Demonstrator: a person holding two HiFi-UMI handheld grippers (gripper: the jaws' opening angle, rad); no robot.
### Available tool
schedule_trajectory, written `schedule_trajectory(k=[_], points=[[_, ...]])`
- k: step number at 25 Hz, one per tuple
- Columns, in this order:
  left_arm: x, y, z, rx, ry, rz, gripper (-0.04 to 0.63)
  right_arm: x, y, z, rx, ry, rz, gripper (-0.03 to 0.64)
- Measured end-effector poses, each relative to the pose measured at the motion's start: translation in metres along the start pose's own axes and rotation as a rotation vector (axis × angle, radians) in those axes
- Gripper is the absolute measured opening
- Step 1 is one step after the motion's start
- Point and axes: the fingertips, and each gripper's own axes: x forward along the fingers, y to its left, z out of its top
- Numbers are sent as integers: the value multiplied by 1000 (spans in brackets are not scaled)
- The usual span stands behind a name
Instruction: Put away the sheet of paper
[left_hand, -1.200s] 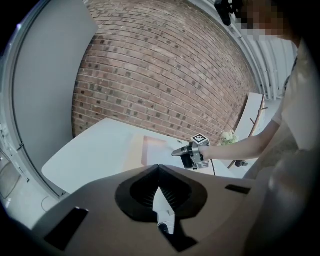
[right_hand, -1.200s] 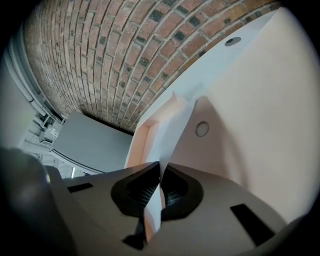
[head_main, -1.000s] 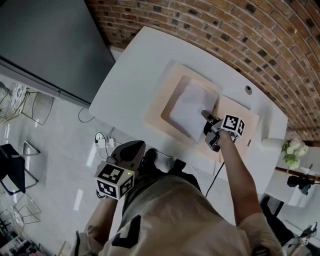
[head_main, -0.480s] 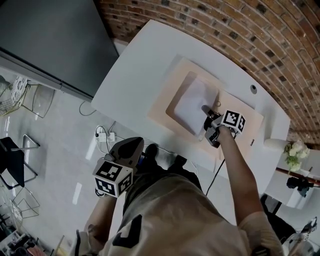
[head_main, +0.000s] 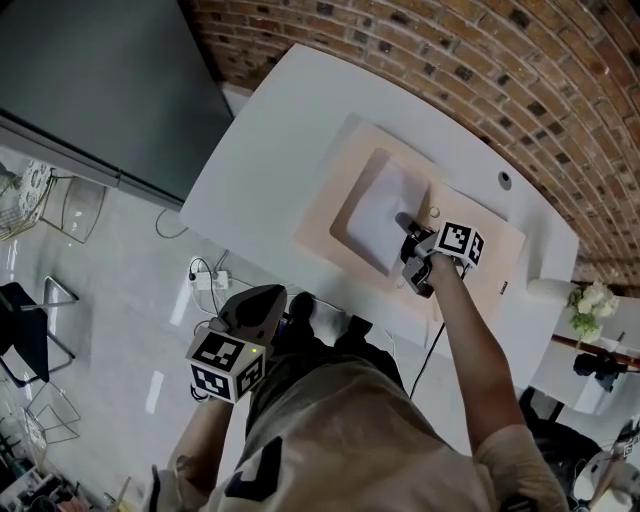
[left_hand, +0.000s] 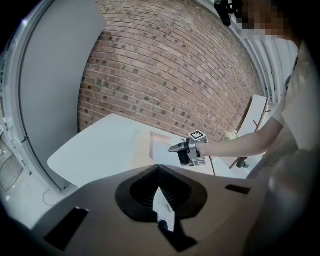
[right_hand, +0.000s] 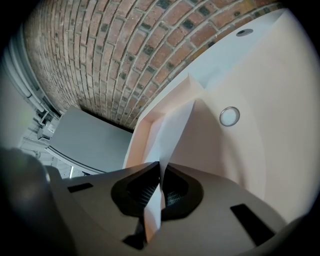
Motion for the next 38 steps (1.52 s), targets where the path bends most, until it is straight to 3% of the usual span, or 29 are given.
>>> schedule_trajectory(k=[10,38], points=[[-1,5,-3,-14,12,2,14,11,2,-3,37,-12,-1,23],[-9,3,-6,-9,15,-3,14,10,6,-7,-29,3,-24,23]])
